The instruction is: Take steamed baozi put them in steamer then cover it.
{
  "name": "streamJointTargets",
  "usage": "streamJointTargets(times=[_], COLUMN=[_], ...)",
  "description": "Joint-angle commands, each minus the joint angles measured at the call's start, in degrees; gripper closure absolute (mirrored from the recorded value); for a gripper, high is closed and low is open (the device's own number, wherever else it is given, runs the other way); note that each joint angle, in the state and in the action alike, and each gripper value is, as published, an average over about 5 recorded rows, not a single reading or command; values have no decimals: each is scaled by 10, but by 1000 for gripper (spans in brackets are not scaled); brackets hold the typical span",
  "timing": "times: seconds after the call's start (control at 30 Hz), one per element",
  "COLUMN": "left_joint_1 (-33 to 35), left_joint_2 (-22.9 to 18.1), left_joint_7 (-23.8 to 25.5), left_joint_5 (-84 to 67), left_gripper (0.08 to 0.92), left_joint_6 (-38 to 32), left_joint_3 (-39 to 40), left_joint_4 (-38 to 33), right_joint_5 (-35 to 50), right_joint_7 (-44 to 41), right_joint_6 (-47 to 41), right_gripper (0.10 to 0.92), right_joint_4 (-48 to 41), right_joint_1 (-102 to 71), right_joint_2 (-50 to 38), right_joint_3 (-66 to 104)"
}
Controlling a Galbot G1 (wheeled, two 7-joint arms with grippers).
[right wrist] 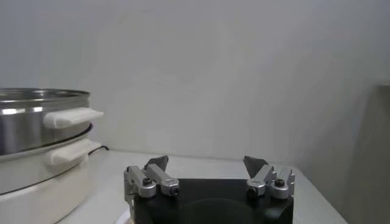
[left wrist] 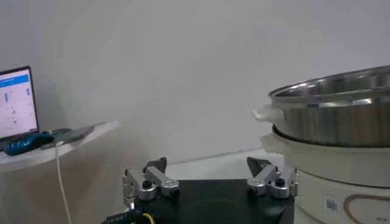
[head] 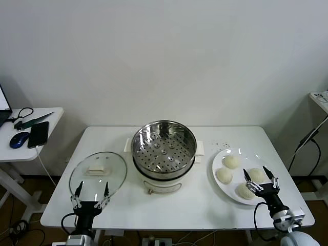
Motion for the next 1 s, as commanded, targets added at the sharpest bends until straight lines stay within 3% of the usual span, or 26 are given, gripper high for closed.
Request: streamJointTargets(times=[0.03, 0.17, 0.37, 0.53, 0.8, 1.0], left_joint_1=[1, 1, -6, -9, -10, -17], left_joint_2=[1, 2, 3, 3, 6, 10], left_joint_7=[0, 1, 6, 2, 1, 0], left_joint_5=[1, 8, 24, 22, 12, 7], left_gripper=[177, 177, 177, 177, 177, 177], left_joint_6=[0, 1, 1, 0, 2, 8], left_joint_3=[1, 6, 15, 19, 16, 13], left_joint_4=[1, 1, -1, 3, 5, 9], right_joint_5=[-54, -104, -178, -242, -284, -292], right_joint_7=[-56, -129, -303, -386, -478, -510], right_joint_6=[-48, -73, -96, -93, -92, -97], right_gripper=[203, 203, 203, 203, 203, 203], right_joint_4=[-2, -31, -79, -147, -242, -301], right_joint_1=[39, 86, 162, 276, 544, 751], right_joint_2=[-59, -129, -251, -310, -377, -357], right_joint_3=[-3, -21, -62, -146, -425, -657])
